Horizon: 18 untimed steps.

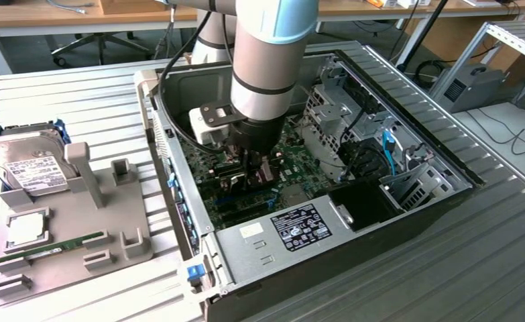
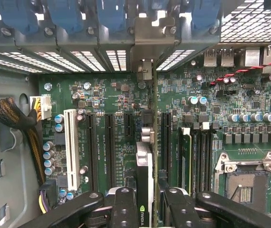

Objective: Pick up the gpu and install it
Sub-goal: 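Insert the gpu into the slot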

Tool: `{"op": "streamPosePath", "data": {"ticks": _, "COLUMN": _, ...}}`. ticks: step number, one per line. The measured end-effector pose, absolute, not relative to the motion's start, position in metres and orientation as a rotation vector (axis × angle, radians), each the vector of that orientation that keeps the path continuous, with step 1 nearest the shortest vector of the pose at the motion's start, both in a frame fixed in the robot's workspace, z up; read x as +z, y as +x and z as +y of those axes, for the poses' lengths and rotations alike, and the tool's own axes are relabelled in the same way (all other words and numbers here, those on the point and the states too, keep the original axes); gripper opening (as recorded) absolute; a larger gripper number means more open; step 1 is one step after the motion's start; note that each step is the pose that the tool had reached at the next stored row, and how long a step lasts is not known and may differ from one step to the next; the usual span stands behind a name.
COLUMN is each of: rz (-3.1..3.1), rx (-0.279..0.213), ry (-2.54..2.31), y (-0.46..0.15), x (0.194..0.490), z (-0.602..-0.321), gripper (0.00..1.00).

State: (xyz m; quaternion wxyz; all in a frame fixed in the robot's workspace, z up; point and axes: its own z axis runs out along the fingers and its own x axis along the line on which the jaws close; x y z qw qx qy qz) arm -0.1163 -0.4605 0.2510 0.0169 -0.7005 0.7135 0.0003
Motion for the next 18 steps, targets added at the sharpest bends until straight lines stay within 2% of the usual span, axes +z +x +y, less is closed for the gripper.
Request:
{"op": "streamPosePath", "data": {"ticks": 15, "rz": 2.218, "rx": 0.001, "ry": -2.177, "y": -0.1164, "x": 0.2510, "z": -0.4605, "gripper": 0.27}}
{"op": "streamPosePath", "data": {"ticks": 17, "rz": 2.217, "rx": 0.002, "ry": -2.176, "y": -0.1164, "x": 0.2506, "z": -0.4605, "gripper": 0.28}}
{"op": "streamPosePath", "data": {"ticks": 18, "rz": 2.217, "rx": 0.001, "ry": -2.177, "y": -0.1164, "x": 0.2507, "z": -0.4605, "gripper": 0.34}}
